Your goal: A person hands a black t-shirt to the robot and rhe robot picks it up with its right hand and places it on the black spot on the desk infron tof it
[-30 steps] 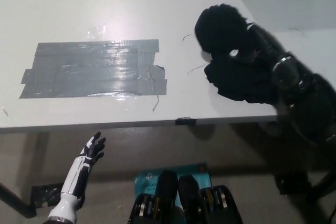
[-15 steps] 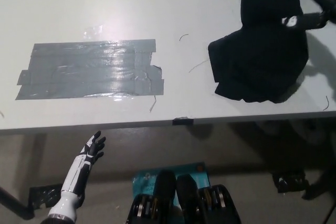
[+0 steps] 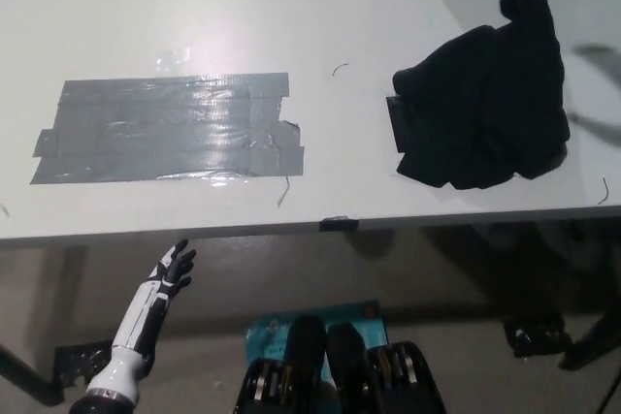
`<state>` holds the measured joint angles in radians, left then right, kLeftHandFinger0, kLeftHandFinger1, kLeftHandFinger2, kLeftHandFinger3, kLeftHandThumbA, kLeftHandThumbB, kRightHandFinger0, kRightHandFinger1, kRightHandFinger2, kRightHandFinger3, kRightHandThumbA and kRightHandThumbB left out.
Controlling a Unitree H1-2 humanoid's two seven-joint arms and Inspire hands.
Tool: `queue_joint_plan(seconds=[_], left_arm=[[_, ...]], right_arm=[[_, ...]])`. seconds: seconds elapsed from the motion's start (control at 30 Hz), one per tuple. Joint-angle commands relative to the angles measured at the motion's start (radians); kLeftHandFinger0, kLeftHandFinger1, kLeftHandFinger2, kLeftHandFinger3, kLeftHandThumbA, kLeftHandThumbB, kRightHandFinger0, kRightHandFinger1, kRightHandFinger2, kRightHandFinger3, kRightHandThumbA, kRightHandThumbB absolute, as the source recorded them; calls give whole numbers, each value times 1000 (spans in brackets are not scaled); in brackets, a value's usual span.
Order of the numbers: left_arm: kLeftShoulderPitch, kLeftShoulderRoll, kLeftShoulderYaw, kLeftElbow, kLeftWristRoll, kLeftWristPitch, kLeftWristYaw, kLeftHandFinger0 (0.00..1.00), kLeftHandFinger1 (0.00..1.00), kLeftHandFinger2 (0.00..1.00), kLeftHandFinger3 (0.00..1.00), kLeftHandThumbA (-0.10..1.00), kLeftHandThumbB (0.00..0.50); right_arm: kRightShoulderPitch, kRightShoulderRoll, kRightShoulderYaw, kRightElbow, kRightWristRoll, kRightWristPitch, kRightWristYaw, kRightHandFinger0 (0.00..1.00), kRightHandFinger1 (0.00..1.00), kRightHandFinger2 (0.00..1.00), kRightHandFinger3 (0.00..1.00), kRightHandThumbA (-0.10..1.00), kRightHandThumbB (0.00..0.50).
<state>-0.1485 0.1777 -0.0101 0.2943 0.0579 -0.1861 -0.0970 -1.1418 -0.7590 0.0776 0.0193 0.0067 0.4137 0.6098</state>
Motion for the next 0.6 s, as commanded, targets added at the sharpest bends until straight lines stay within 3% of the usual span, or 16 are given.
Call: queue_joint_plan(seconds=[0.0,0.33,0.43,0.57], left_arm=[[-25,14,-12,-37,11,-6,-12,1000,1000,1000,1000,1000,500],[-12,9,-31,-22,19,-20,-13,1000,1000,1000,1000,1000,500],[2,6,-34,-17,14,-14,-16,1000,1000,1000,1000,1000,500],[24,4,-44,-2,23,-33,-8,1000,1000,1000,1000,1000,485]], right_arm=[[-18,11,-79,-68,66,13,-30,1000,1000,1000,1000,779,500],[245,117,-249,-618,135,56,-157,1000,1000,1000,1000,917,500],[410,176,-289,-781,229,56,-244,1000,1000,1000,1000,797,425],[616,315,-318,-902,243,56,-271,1000,1000,1000,1000,807,391]])
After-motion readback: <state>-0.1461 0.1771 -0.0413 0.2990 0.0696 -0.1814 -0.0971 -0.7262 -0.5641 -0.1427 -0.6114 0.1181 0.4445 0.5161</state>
